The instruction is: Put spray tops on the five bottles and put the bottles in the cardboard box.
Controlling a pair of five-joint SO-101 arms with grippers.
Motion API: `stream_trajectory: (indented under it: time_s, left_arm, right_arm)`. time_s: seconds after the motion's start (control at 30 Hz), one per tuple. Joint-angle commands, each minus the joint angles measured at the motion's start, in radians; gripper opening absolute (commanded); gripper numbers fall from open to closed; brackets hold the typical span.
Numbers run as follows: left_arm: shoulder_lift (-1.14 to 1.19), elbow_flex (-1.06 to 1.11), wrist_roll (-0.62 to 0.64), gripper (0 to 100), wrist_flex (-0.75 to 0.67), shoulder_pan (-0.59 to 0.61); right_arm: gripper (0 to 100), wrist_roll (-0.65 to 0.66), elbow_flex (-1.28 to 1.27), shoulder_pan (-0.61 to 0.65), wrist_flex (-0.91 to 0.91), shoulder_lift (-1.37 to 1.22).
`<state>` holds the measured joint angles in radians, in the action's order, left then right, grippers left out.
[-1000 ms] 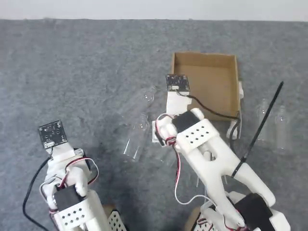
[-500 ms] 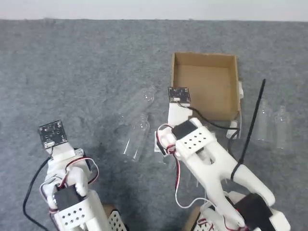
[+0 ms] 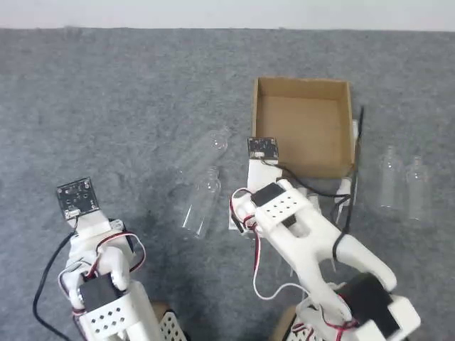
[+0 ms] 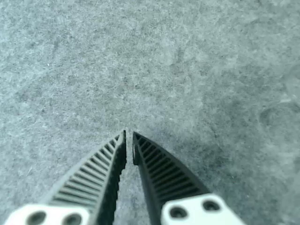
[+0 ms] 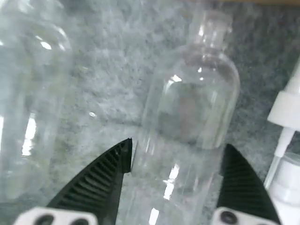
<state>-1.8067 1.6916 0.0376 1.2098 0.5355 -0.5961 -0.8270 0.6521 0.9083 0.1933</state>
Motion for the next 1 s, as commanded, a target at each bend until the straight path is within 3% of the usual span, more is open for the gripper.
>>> stream_trajectory:
  time_s: [0.0,0.1,0.17,0.3,0.43,0.63,0.8,0.97]
  left_arm:
    - [-0.015,-0.007,-0.003,2,-0.025,0.005]
    - [-0.015,-0.007,-0.003,2,-0.025,0.005]
    - [-0.015,-0.007,-0.003,2,-0.025,0.005]
    - [-0.015,-0.007,-0.003,2,-0.025,0.005]
    - [-0.015,-0.007,-0.003,2,-0.025,0.005]
    - [-0.015,-0.007,-0.003,2,-0.025,0.005]
    - [-0.015,-0.007,-0.002,2,-0.025,0.002]
    - [-0.015,-0.007,-0.002,2,-0.025,0.002]
  right_arm:
    - [29.2,-0.005,0.041,0.007,-0.005,-0.012]
    - [26.7,-0.003,0.041,0.004,-0.004,-0.013]
    - [19.3,0.003,0.041,0.002,-0.004,-0.002]
    - [0.9,0.178,0.041,0.001,-0.004,0.065]
    - [4.1,0.423,0.037,0.001,0.076,0.188]
    - [4.1,0.666,0.041,-0.065,0.243,0.479]
    - [4.1,0.839,0.118,-0.225,0.495,0.697]
    - [4.1,1.034,0.218,-0.518,0.642,0.771]
